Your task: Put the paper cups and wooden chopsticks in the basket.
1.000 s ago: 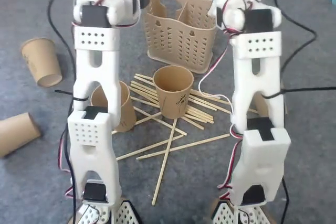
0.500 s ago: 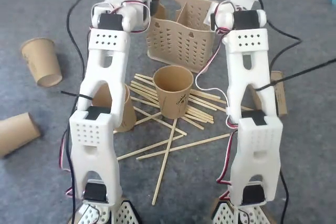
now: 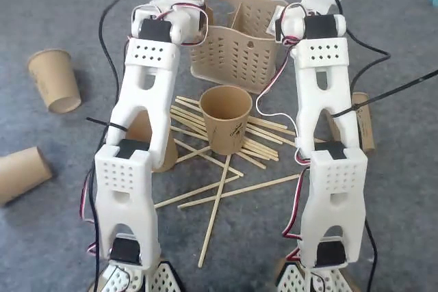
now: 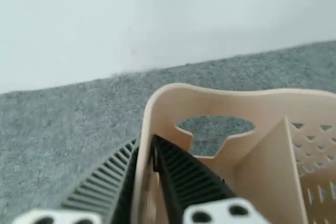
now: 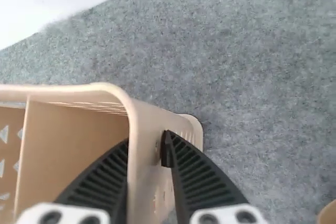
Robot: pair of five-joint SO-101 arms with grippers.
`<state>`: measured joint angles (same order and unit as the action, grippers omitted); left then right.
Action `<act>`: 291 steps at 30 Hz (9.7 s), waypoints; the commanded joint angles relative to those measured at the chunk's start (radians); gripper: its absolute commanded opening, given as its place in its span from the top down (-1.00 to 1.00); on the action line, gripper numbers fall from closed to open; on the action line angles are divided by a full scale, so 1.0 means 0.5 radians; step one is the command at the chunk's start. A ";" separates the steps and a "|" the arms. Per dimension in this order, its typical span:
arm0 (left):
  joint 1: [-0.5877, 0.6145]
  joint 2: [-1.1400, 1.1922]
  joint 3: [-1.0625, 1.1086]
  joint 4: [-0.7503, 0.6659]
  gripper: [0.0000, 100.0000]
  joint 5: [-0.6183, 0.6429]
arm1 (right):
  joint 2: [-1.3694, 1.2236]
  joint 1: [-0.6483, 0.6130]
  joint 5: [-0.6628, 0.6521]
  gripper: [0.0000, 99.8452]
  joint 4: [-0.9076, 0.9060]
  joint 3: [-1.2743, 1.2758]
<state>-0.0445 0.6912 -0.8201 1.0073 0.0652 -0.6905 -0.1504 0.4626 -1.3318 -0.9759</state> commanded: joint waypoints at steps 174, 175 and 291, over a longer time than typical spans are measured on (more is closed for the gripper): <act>0.614 -3.044 3.460 0.071 0.91 0.218 | 0.348 0.658 -0.715 0.95 -0.934 0.605; 0.614 -3.044 3.460 0.071 0.91 0.218 | 0.391 0.677 -0.746 0.95 -0.934 0.651; 0.614 -3.047 3.666 -0.215 0.90 0.230 | 0.677 0.127 -0.423 0.99 -0.922 -0.571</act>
<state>0.2578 -0.8309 1.0196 0.9275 0.1803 -0.3590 -0.0767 0.2432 -1.7553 -1.2167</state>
